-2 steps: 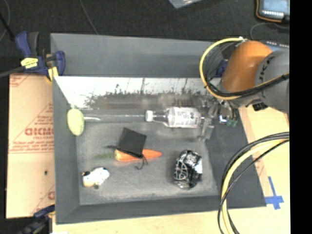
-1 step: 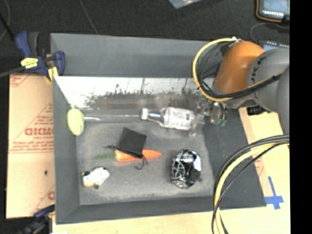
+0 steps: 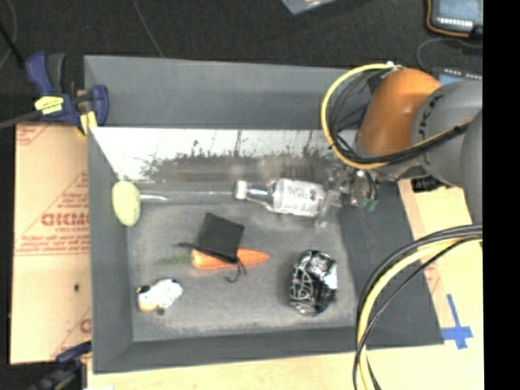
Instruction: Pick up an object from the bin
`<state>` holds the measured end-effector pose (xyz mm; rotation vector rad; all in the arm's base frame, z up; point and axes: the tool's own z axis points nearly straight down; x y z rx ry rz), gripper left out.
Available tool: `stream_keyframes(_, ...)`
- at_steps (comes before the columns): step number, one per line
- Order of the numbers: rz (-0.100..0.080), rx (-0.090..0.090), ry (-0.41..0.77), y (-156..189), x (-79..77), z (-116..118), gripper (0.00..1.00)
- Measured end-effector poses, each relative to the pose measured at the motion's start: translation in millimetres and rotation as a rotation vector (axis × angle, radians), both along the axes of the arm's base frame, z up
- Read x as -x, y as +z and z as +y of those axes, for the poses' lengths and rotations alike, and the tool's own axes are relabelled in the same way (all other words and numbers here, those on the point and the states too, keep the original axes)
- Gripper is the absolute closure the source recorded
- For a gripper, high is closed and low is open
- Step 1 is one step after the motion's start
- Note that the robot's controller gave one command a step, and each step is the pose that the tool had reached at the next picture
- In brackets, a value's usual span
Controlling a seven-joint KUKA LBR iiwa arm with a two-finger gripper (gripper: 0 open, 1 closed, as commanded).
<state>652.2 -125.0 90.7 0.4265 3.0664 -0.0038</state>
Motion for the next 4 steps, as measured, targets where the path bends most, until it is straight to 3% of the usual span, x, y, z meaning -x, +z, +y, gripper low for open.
stream_keyframes(2, -0.008, -0.002, -0.051, -1, -1.7, -3, 1.00)
stream_keyframes(3, 0.008, -0.005, -0.068, 15, 3.2, -5, 1.00)
stream_keyframes(4, -0.004, -0.007, -0.113, 9, 3.4, -6, 1.00)
